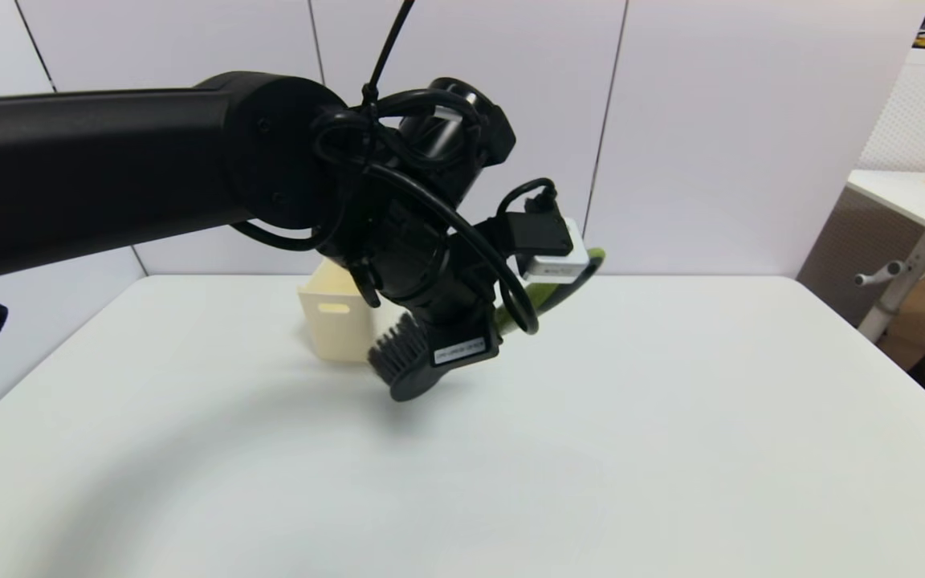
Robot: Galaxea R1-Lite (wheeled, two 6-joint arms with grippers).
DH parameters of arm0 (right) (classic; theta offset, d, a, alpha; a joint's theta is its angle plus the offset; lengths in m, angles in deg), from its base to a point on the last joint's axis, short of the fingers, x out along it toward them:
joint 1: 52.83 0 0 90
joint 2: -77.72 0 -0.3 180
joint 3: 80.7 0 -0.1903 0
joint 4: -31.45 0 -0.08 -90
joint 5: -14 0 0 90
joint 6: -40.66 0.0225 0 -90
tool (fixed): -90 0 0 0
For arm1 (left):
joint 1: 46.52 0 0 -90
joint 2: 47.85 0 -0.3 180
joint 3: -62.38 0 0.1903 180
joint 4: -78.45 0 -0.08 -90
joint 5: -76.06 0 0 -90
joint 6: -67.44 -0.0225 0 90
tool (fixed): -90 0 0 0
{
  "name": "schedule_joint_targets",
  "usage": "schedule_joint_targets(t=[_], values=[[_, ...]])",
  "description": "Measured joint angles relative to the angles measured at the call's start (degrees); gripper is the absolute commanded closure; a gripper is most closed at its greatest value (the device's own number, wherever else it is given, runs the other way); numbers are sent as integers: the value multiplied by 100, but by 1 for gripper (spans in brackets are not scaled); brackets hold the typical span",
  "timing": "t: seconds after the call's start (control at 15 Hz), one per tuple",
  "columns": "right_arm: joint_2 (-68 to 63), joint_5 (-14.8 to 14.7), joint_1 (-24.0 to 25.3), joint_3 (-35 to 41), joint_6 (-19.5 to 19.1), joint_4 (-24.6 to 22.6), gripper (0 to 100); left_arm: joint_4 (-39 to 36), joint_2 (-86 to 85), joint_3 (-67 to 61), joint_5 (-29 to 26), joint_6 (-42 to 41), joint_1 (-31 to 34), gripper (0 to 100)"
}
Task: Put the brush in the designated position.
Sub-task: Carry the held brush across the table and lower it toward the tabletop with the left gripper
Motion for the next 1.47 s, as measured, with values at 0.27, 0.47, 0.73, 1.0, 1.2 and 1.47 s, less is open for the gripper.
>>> schedule_joint_targets(t=[0.27, 0.47, 0.73, 1.0, 1.2, 1.47], values=[[0, 4, -2, 0, 0, 2, 0, 20, 41, 0, -1046, -1922, 61, 100], [0, 1, -2, 0, 2, 2, 0, 133, 163, 0, -1679, -3209, 254, 100], [0, 4, -2, 0, 0, 2, 0, 887, 295, 0, -1894, -4832, 714, 100], [0, 1, -2, 0, 0, 2, 0, 946, 349, 2, -1679, -5717, 1136, 100], [0, 1, -2, 0, 0, 0, 0, 485, 391, 0, -1556, -5814, 1191, 100], [0, 1, -2, 0, 0, 2, 0, -293, 508, 2, -1571, -5809, 1187, 100]])
